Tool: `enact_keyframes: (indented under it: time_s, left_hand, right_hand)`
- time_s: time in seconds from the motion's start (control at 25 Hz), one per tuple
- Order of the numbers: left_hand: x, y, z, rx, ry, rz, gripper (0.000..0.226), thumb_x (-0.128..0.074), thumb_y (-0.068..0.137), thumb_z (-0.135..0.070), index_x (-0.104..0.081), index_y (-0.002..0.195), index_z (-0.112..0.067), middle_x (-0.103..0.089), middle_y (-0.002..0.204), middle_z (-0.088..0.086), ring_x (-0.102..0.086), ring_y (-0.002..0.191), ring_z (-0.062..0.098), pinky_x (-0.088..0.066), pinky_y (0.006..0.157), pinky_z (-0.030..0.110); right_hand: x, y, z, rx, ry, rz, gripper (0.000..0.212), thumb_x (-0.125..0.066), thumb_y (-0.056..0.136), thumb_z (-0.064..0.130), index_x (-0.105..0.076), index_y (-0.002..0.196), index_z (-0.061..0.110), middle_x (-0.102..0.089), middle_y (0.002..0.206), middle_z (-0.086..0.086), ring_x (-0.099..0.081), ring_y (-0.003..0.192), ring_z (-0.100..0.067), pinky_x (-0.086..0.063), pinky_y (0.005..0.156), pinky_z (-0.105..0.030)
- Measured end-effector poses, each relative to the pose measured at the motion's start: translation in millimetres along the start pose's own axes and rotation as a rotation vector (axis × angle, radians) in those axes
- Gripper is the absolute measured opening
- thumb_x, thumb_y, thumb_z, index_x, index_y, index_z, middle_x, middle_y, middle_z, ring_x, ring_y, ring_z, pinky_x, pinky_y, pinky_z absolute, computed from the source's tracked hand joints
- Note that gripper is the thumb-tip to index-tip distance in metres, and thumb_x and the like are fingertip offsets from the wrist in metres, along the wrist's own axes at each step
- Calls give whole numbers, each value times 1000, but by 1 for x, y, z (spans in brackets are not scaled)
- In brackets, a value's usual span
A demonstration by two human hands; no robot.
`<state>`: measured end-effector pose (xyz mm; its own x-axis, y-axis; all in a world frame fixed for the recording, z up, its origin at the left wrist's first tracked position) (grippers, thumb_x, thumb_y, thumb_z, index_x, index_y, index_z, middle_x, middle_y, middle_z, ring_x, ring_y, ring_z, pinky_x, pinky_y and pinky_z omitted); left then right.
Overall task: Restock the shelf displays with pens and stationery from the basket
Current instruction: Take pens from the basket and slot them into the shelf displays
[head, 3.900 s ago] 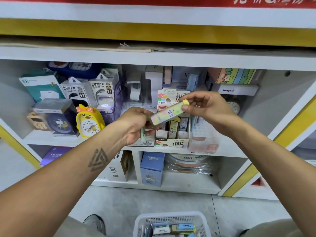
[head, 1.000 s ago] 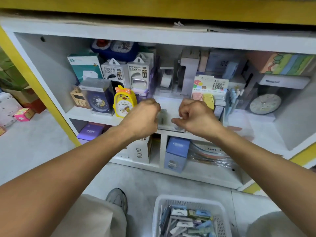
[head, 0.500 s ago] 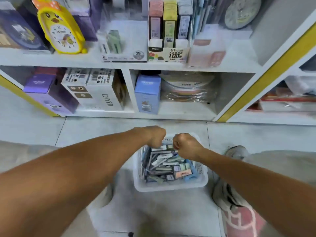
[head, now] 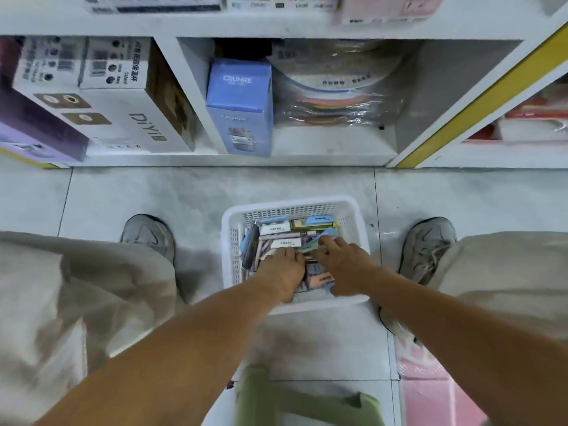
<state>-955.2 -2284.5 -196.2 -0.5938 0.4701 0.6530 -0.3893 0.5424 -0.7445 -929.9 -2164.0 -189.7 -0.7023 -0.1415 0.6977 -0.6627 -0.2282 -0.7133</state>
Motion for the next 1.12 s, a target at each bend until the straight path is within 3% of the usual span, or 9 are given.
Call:
enact_keyframes:
  time_s: [0.16, 0.28, 0.4, 0.56, 0.72, 0.8, 0.92, 1.0, 1.12]
  left_hand:
    - [-4, 7, -3, 119, -42, -94, 69, -69, 82, -8, -31, 140, 0, -42, 138, 21, -40, 129, 35, -42, 102, 42]
    - [-6, 10, 0, 195, -119, -181, 64, -68, 81, -9, -34, 135, -4, -45, 134, 19, -44, 124, 34, -45, 99, 42]
    - [-7, 16, 7, 238, -191, -234, 66, -74, 76, -24, -39, 130, -8, -49, 127, 14, -47, 118, 31, -47, 93, 42]
    - [-8, 23, 12, 248, -283, -298, 59, -76, 73, -23, -47, 124, -11, -58, 121, 12, -55, 113, 30, -51, 86, 39]
    - [-10, 24, 24, 216, -449, -228, 55, -82, 66, -27, -50, 110, -18, -66, 102, 5, -66, 97, 28, -44, 66, 31]
    - [-7, 24, 31, 171, -512, -182, 71, -84, 64, -33, -44, 121, -20, -68, 98, 4, -66, 92, 27, -44, 64, 30]
    - [-3, 18, 37, 145, -545, -192, 101, -83, 64, -42, -20, 141, -23, -69, 97, 4, -67, 87, 28, -47, 65, 31]
    - [-2, 15, 39, 130, -567, -220, 100, -81, 65, -42, -17, 141, -27, -68, 94, 3, -67, 82, 27, -51, 64, 32]
    - [1, 13, 44, 122, -674, -251, 91, -82, 64, -29, -24, 134, -28, -67, 88, 0, -67, 77, 23, -56, 64, 35]
  right_hand:
    - [-5, 8, 9, -33, -49, -102, 87, -75, 77, 35, -26, 149, 24, -13, 157, -11, -36, 133, -32, -45, 103, -44]
    - [-5, 13, 8, -80, -22, -199, 75, -75, 76, 36, -36, 139, 24, -23, 151, -9, -41, 128, -30, -44, 99, -44]
    - [-6, 15, 9, -139, 82, -287, 61, -74, 74, 41, -47, 126, 25, -43, 133, -4, -52, 116, -26, -42, 93, -41]
    - [-7, 17, 10, -145, 151, -389, 43, -74, 70, 29, -59, 110, 21, -66, 106, -1, -63, 99, -26, -42, 87, -40]
    - [0, 21, 1, -151, 184, -382, 36, -71, 68, 33, -59, 101, 24, -70, 86, 4, -67, 87, -23, -39, 89, -38]
    - [2, 24, -3, -141, 237, -337, 42, -70, 70, 39, -55, 108, 28, -71, 90, 6, -66, 93, -21, -34, 98, -40]
    - [9, 26, -4, -114, 289, -304, 67, -71, 71, 44, -40, 129, 29, -71, 100, 5, -66, 102, -22, -29, 105, -42]
    - [14, 27, -3, -97, 297, -282, 82, -71, 71, 47, -30, 140, 30, -72, 105, 2, -65, 106, -23, -27, 107, -43]
    - [18, 26, -9, -117, 354, -251, 86, -72, 71, 44, -27, 143, 32, -71, 112, 0, -63, 111, -22, -26, 110, -40]
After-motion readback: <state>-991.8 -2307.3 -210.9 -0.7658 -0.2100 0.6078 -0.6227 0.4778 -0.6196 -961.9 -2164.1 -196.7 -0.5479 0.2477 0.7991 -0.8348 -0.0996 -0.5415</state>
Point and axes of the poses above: each hand's wrist, its own y-axis towards the middle knuckle, its own x-axis out of the back of the hand, z = x × y, the point moved 6 cm from there along y, towards the middle knuckle
